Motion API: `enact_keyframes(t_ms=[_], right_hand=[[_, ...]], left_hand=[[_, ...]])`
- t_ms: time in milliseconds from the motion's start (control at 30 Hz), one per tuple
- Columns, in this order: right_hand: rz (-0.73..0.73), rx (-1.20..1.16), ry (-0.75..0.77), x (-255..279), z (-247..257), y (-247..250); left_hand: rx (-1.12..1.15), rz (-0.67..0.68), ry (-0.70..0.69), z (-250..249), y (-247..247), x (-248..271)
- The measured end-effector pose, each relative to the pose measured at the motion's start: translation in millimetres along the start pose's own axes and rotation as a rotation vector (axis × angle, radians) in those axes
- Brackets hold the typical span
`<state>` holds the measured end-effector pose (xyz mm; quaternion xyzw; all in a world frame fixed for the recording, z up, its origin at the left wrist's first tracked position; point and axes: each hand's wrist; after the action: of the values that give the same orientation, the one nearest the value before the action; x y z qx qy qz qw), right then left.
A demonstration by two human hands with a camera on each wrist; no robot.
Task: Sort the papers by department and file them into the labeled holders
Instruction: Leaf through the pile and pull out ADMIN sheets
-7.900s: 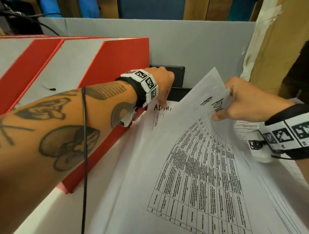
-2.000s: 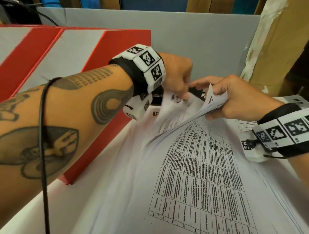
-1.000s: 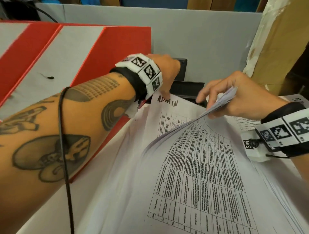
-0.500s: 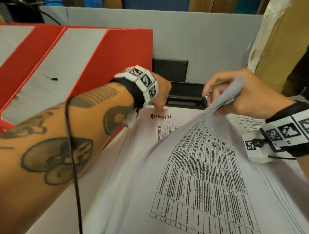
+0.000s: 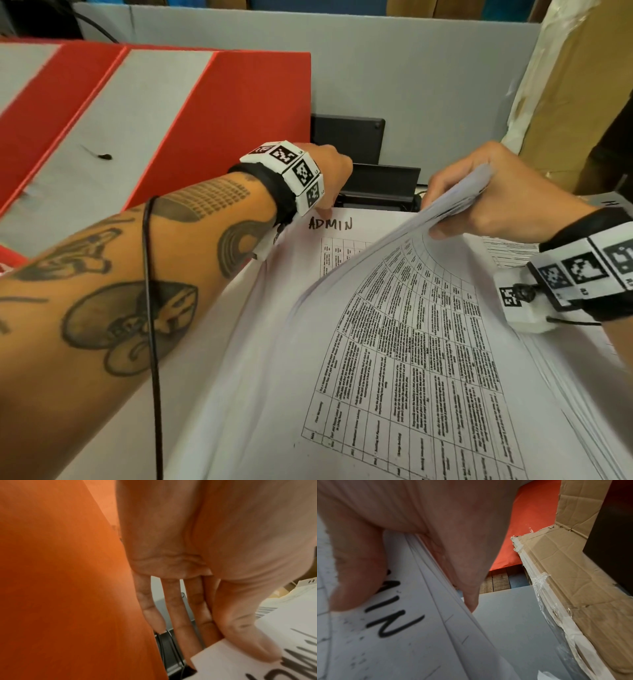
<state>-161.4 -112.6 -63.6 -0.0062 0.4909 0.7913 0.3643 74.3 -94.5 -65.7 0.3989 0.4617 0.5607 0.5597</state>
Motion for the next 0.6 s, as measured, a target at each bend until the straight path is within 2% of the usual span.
enact_keyframes(t_ms=[133,233,333,433,533,600], right_hand=[[0.024,-0.03,0.014,0.7,0.5,0.5],[0.026,-0.059,0.024,0.8,0.1,-1.4],[0.021,-0.045,0.024,-0.4,-1.5,-5.0],[0.006,-0.009,0.025,-1.5,-1.9,-7.5],[-0.087,-0.005,-0.012,-2.0,-4.2,-6.9],[-0.133,-0.045,-0.015,-3.6,-8.6,-4.5]], left_hand=[[-0.128,-0.082,-0.005,-2.8,21.4,6.8],[-0.127,-0.143,-0.029,-6.2,40.1,12.2],[0.073,-0.068,-0.168,-10.1,60.5,11.9],[0.369,-0.051,-0.256,-10.8,76.8,19.1],[0.687,-0.102,-0.245,-8.5,80.9,21.3],[0.876,-0.146,-0.159,-4.9,74.7,17.6]])
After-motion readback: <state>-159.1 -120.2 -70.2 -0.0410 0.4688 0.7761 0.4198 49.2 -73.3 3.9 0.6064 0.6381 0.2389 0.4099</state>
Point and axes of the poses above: each hand's wrist, its own x-axis away from the middle knuckle, its own y-axis out of the back of the hand, z = x × y, and after that the axes turned 7 degrees about -z, right-handed
